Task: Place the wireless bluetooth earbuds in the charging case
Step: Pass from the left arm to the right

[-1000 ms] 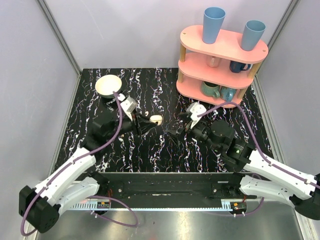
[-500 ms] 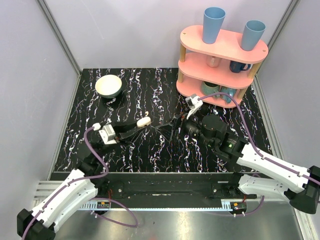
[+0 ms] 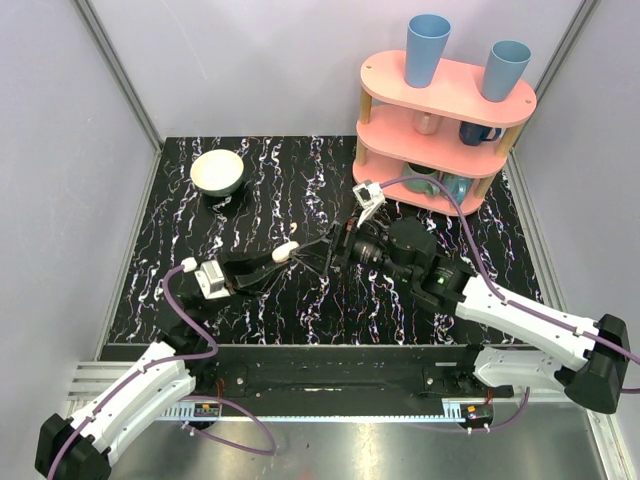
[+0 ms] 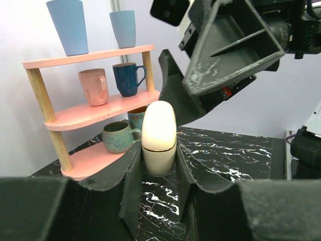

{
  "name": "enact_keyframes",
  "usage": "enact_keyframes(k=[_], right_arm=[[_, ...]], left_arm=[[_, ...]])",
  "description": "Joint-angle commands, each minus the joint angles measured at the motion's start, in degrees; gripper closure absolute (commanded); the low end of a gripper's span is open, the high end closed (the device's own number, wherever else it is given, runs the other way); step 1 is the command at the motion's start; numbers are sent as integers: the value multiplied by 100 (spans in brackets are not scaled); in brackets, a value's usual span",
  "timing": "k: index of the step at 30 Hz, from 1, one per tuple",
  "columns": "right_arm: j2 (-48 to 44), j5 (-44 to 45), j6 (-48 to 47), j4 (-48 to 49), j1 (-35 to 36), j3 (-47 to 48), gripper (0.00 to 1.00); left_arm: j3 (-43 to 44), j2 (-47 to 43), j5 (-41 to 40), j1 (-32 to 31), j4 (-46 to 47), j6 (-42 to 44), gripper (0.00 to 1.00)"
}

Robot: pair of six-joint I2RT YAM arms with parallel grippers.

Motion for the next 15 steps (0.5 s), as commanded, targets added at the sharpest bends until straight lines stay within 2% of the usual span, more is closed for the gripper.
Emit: enact_keyframes(k=[1, 10, 15], right_arm=[[192, -37, 707, 437, 38, 366, 6], [412, -28, 2024, 834, 38, 269, 13], [509, -151, 2412, 825, 38, 173, 17]], left_arm=[[108, 49, 299, -23, 512, -22, 100], [73, 23, 185, -23, 495, 110, 100], [91, 76, 89, -23, 521, 207, 100]])
